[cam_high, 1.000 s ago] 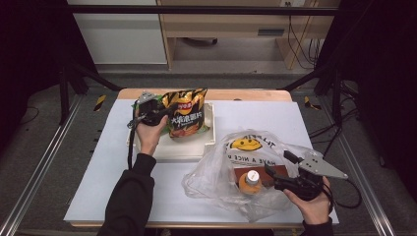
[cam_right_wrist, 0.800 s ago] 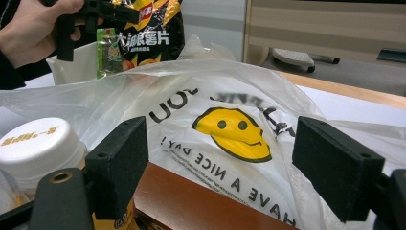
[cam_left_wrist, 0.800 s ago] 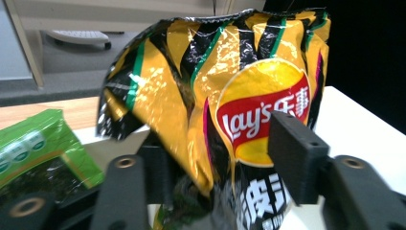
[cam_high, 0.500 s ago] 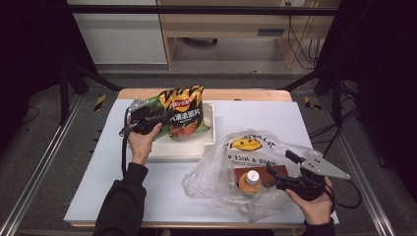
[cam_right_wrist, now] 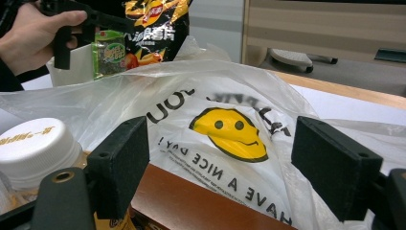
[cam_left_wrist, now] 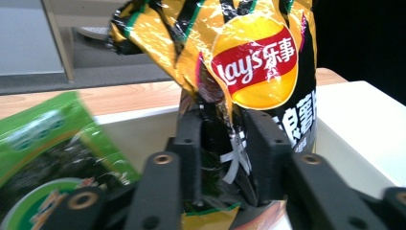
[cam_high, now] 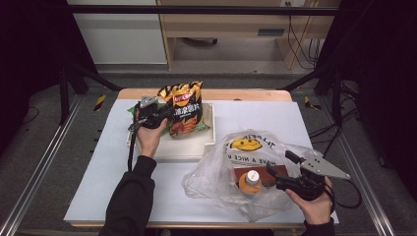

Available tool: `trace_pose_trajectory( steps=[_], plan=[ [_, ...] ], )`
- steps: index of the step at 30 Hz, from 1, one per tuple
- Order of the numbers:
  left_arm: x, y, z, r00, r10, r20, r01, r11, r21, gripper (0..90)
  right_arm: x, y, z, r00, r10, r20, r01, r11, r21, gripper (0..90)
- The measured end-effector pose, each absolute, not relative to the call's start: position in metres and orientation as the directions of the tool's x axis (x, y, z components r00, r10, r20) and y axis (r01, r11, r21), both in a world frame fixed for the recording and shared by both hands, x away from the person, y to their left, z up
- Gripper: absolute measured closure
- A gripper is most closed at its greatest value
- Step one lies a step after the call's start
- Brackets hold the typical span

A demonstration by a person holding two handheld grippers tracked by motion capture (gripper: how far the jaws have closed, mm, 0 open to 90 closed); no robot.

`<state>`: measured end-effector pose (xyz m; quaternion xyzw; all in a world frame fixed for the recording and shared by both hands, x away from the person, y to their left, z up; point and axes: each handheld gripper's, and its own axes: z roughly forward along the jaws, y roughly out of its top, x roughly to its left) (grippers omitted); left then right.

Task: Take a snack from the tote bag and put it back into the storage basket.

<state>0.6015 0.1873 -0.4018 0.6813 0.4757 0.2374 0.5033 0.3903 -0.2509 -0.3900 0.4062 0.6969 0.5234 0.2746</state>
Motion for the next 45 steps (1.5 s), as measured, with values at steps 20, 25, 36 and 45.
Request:
trace_pose_trajectory(
  steps=[20,25,36,45],
  plan=[
    [0.618,0.178,-0.404,0.498,0.853,-0.153,0.424,-0.085,0.902,36.9,0.391,-0.248,-0.391,-0.525,0.85,0.036,0.276,0.13,0.952,21.0],
    [0.606,0.193,-0.396,0.514,0.842,-0.166,0.403,-0.066,0.913,33.0,0.391,-0.249,-0.391,-0.523,0.851,0.036,0.276,0.129,0.953,20.9],
    [0.566,0.24,-0.394,0.445,0.889,-0.107,0.427,-0.105,0.898,49.1,0.392,-0.25,-0.392,-0.515,0.857,0.036,0.282,0.129,0.951,21.1],
    [0.559,0.249,-0.426,0.389,0.918,-0.076,0.504,-0.143,0.852,78.8,0.392,-0.25,-0.393,-0.515,0.857,0.031,0.283,0.136,0.949,21.8]
  ],
)
